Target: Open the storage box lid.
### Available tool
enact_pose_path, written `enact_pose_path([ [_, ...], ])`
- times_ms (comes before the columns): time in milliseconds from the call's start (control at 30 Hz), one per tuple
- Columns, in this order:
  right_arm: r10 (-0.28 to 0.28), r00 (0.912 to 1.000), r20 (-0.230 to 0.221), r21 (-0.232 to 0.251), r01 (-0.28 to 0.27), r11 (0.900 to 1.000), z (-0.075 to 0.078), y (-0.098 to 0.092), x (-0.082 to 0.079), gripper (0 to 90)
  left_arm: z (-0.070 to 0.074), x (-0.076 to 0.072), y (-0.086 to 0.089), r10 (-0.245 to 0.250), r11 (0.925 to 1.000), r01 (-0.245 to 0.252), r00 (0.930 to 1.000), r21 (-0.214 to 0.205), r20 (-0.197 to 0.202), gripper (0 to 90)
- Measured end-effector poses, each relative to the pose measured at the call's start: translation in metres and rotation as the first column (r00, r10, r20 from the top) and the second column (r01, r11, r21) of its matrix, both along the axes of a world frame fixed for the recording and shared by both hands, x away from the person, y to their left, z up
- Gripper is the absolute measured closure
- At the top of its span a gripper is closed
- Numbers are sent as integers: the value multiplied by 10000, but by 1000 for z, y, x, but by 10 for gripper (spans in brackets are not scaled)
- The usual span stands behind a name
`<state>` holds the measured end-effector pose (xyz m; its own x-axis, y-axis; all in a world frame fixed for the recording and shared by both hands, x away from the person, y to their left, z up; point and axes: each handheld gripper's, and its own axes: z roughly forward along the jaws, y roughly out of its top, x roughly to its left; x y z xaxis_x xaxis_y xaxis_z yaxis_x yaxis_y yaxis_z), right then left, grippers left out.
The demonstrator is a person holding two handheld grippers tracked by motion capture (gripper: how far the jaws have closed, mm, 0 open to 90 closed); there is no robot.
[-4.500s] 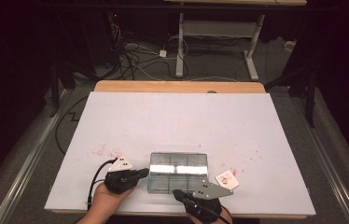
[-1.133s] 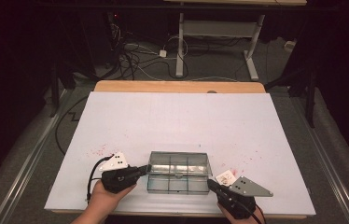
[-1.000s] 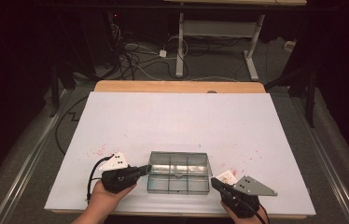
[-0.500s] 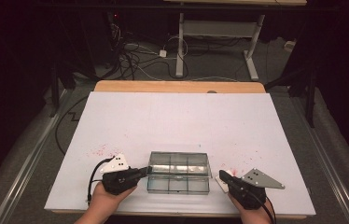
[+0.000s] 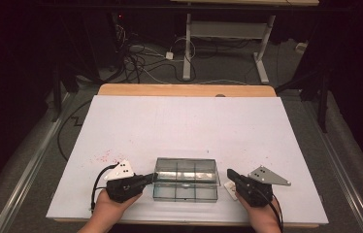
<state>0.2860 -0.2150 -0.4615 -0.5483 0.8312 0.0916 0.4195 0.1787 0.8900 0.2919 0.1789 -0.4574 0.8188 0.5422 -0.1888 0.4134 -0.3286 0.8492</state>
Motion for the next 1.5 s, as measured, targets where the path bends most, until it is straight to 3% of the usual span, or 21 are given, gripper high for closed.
enact_pose_path([
  [600,109,9991,404,-131,-104,9999,9,16,39,894,0,24,-7,117,9998,-118,9999,-133,-101,879],
  [933,71,9990,433,115,-76,9999,13,21,58,894,8,35,-6,286,9992,-284,9996,-286,73,879],
  [1500,150,9975,688,390,-177,9991,25,32,73,894,12,50,-6,577,9975,-570,9982,-423,157,879],
])
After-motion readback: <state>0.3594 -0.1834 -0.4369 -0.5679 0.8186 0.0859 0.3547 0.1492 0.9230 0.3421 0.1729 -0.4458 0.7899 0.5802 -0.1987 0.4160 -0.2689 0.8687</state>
